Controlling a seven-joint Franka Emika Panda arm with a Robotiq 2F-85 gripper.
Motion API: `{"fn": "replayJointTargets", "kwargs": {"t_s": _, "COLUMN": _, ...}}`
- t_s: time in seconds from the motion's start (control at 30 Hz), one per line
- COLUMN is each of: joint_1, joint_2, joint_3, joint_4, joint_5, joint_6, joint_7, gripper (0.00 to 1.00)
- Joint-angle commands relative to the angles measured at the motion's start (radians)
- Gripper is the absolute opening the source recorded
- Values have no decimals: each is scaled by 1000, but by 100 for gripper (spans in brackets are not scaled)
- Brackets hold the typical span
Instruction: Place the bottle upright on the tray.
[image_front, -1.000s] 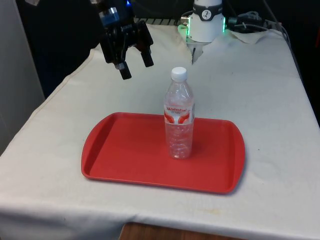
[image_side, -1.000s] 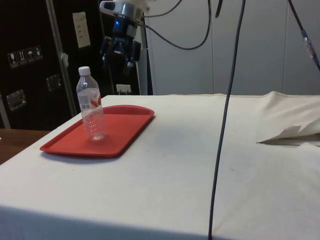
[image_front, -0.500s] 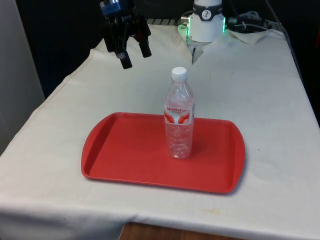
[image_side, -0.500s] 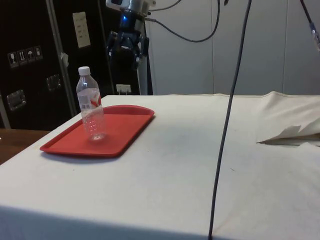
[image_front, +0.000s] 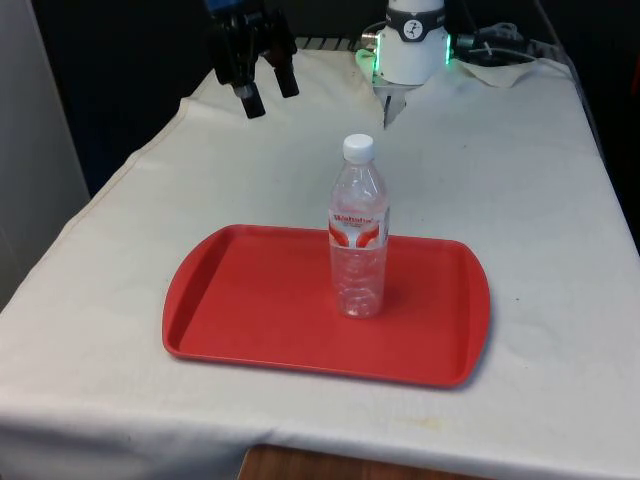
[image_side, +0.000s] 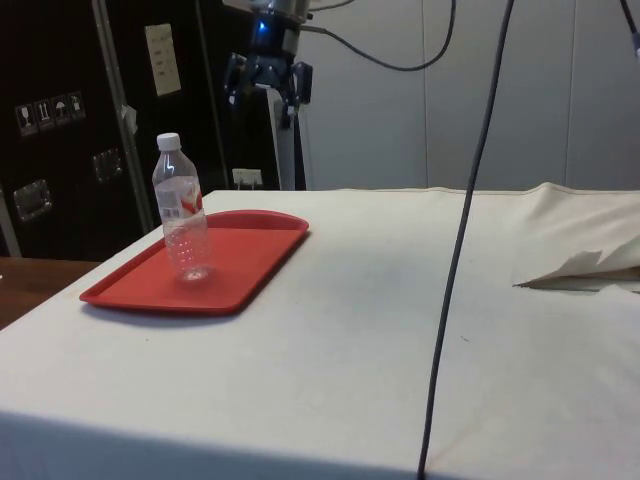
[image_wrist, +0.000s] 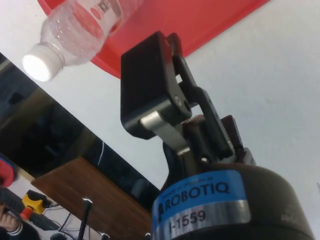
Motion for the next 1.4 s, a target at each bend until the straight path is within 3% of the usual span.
{"fn": "replayJointTargets", "kwargs": {"t_s": 0.0, "joint_1": 8, "joint_2": -16, "joint_3": -6, "joint_4": -18, "joint_5": -20, "joint_6": 23, "joint_7": -4, "gripper": 100}}
{"fn": "replayJointTargets", "kwargs": {"t_s": 0.2, "joint_1": 8, "joint_2": -50, "joint_3": -6, "joint_4": -49, "joint_5": -56, "joint_6": 29, "joint_7": -18, "gripper": 100}}
{"fn": "replayJointTargets", "kwargs": {"t_s": 0.23, "joint_1": 0, "joint_2": -40, "joint_3": 0, "joint_4": -37, "joint_5": -41, "joint_6": 9, "joint_7": -18, "gripper": 100}}
{"fn": "replayJointTargets", "kwargs": {"t_s": 0.27, "joint_1": 8, "joint_2": -55, "joint_3": -6, "joint_4": -53, "joint_5": -61, "joint_6": 30, "joint_7": -20, "gripper": 100}}
{"fn": "replayJointTargets", "kwargs": {"t_s": 0.43, "joint_1": 7, "joint_2": -85, "joint_3": -6, "joint_4": -78, "joint_5": -94, "joint_6": 33, "joint_7": -30, "gripper": 100}}
{"fn": "replayJointTargets", "kwargs": {"t_s": 0.47, "joint_1": 0, "joint_2": -76, "joint_3": -1, "joint_4": -67, "joint_5": -80, "joint_6": 11, "joint_7": -29, "gripper": 100}}
{"fn": "replayJointTargets", "kwargs": {"t_s": 0.5, "joint_1": 7, "joint_2": -90, "joint_3": -6, "joint_4": -82, "joint_5": -100, "joint_6": 33, "joint_7": -30, "gripper": 100}}
{"fn": "replayJointTargets", "kwargs": {"t_s": 0.77, "joint_1": 8, "joint_2": -134, "joint_3": -5, "joint_4": -115, "joint_5": -150, "joint_6": 36, "joint_7": -35, "gripper": 100}}
{"fn": "replayJointTargets", "kwargs": {"t_s": 0.8, "joint_1": 1, "joint_2": -126, "joint_3": -1, "joint_4": -106, "joint_5": -137, "joint_6": 12, "joint_7": -38, "gripper": 100}}
{"fn": "replayJointTargets", "kwargs": {"t_s": 0.83, "joint_1": 9, "joint_2": -139, "joint_3": -4, "joint_4": -120, "joint_5": -156, "joint_6": 36, "joint_7": -35, "gripper": 100}}
{"fn": "replayJointTargets", "kwargs": {"t_s": 0.93, "joint_1": 13, "joint_2": -160, "joint_3": -2, "joint_4": -136, "joint_5": -179, "joint_6": 39, "joint_7": -32, "gripper": 100}}
{"fn": "replayJointTargets", "kwargs": {"t_s": 1.07, "joint_1": 17, "joint_2": -189, "joint_3": 3, "joint_4": -159, "joint_5": -207, "joint_6": 44, "joint_7": -27, "gripper": 100}}
{"fn": "replayJointTargets", "kwargs": {"t_s": 1.1, "joint_1": 8, "joint_2": -177, "joint_3": 6, "joint_4": -146, "joint_5": -187, "joint_6": 17, "joint_7": -37, "gripper": 100}}
{"fn": "replayJointTargets", "kwargs": {"t_s": 1.13, "joint_1": 17, "joint_2": -194, "joint_3": 4, "joint_4": -163, "joint_5": -212, "joint_6": 45, "joint_7": -26, "gripper": 100}}
{"fn": "replayJointTargets", "kwargs": {"t_s": 1.37, "joint_1": 22, "joint_2": -234, "joint_3": 16, "joint_4": -197, "joint_5": -250, "joint_6": 59, "joint_7": -19, "gripper": 100}}
